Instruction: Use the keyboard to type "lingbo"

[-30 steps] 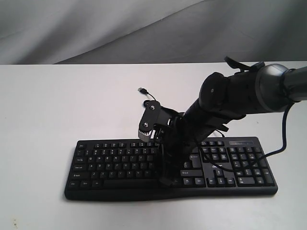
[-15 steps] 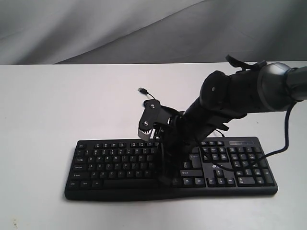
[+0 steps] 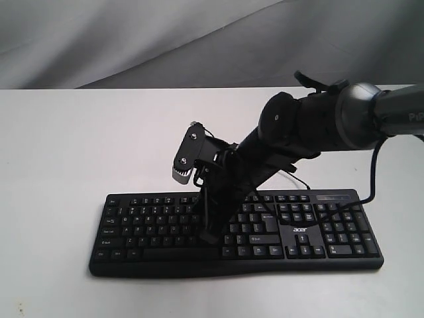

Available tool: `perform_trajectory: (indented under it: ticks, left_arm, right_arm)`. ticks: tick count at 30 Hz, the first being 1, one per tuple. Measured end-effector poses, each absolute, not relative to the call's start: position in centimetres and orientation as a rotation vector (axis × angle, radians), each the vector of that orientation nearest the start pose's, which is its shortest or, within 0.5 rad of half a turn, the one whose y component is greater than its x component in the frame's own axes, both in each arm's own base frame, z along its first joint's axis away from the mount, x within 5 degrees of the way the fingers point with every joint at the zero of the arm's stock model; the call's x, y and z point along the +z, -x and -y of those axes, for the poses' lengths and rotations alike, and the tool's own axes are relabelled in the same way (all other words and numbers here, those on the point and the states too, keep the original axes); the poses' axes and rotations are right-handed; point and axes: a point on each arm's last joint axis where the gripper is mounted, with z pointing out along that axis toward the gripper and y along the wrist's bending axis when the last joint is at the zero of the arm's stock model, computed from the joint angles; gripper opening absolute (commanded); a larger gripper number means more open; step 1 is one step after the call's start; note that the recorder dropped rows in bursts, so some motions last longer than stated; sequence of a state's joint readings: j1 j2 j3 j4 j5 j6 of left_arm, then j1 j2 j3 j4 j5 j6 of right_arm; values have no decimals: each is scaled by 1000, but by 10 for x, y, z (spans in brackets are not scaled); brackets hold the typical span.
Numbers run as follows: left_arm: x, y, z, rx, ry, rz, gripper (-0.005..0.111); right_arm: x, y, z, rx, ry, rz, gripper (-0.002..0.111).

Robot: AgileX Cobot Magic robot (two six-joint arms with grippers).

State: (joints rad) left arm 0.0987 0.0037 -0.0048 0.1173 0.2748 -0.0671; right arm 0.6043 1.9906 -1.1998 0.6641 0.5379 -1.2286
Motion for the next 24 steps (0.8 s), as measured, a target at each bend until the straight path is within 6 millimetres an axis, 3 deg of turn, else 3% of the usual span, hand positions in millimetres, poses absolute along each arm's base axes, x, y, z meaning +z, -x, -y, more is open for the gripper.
perform_trajectory:
  ticks: [24]
  left_arm:
    - [190, -54, -8, 133, 70, -1756, 1]
  right_arm:
    - [129, -309, -245, 389, 1643, -2150, 0]
